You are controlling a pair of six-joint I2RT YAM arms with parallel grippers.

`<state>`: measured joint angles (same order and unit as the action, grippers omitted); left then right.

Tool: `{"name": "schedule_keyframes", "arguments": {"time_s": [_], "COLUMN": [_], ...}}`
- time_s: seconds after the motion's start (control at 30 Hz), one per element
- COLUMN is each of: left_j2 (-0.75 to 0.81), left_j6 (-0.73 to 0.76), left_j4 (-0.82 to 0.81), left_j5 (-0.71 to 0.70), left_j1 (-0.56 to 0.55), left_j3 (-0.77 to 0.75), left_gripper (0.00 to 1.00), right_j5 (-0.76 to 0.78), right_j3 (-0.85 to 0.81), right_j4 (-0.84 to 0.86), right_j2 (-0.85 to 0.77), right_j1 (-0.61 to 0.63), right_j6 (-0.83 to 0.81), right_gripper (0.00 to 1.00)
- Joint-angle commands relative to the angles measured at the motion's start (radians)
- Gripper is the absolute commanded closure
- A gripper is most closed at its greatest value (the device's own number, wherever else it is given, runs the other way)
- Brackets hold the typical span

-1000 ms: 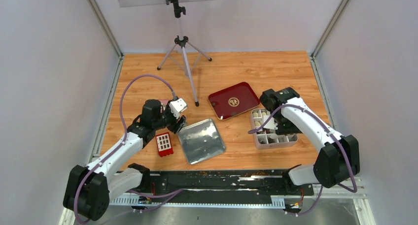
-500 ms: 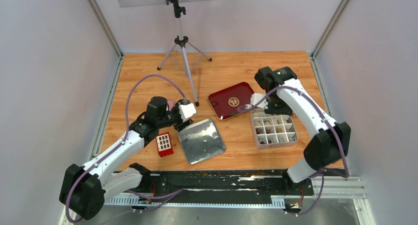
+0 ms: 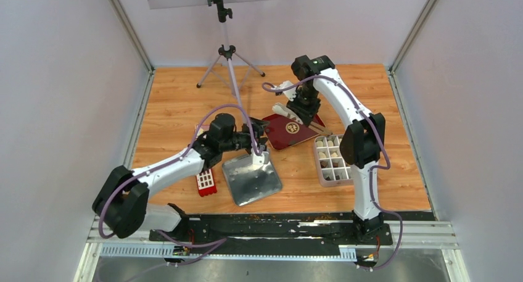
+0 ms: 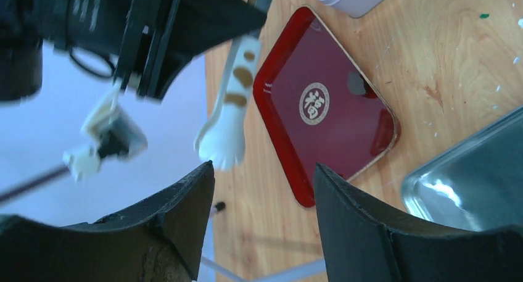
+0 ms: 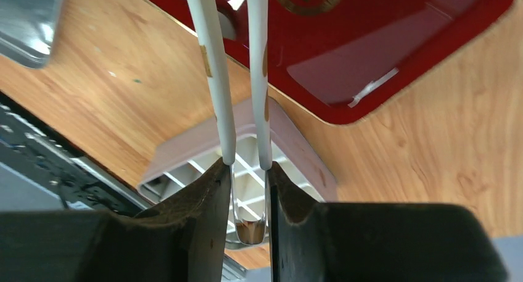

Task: Pack the chocolate
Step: Adjust the clamp.

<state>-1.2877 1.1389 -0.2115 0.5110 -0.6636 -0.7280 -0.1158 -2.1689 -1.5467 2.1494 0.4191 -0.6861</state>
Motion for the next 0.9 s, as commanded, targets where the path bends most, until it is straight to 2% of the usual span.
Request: {"name": "schedule_keyframes", "arguments": {"time_s": [0.0, 0.2, 0.5, 0.63, 0.77, 0.87], "left_j2": [-0.076, -0.187, -0.327, -0.316, -0.249, -0.217], "left_j6": [0.26, 0.341, 0.419, 0.426, 0.416, 0.426], "left_j4": [-0.132, -0.224, -0.296, -0.323, -0.423, -0.369], "left_j5": [0.093, 0.089, -0.084, -0.102, -0.106, -0.085], "left_j1": [-0.025, -0.055, -0.091, -0.091, -0.068, -0.051], "left_j3": [-0.076, -0.113, -0.162, -0.14, -0.043, -0.029], "left_gripper": [0.32, 0.31, 0.35, 0.37, 0.35, 0.35], "right_j5": [-0.158, -0.203, -0.231, -0.218, -0.218, -0.224], "right_j3": [-0.074, -0.047, -0.008, 0.023, 0.031, 0.029], "right_j4": [-0.061, -0.061, -0.062, -0.062, -0.061, -0.062], "right_j2": [-0.018, -0.048, -0.101, -0.113, -0.117, -0.122], "right_j1": [0.061, 0.087, 0.087, 0.077, 0.055, 0.047], "right_j6": [0.083, 0.093, 0.102, 0.096, 0.099, 0.102], "right_gripper": [0.74, 0.74, 0.74, 0.75, 0.75, 0.75]}}
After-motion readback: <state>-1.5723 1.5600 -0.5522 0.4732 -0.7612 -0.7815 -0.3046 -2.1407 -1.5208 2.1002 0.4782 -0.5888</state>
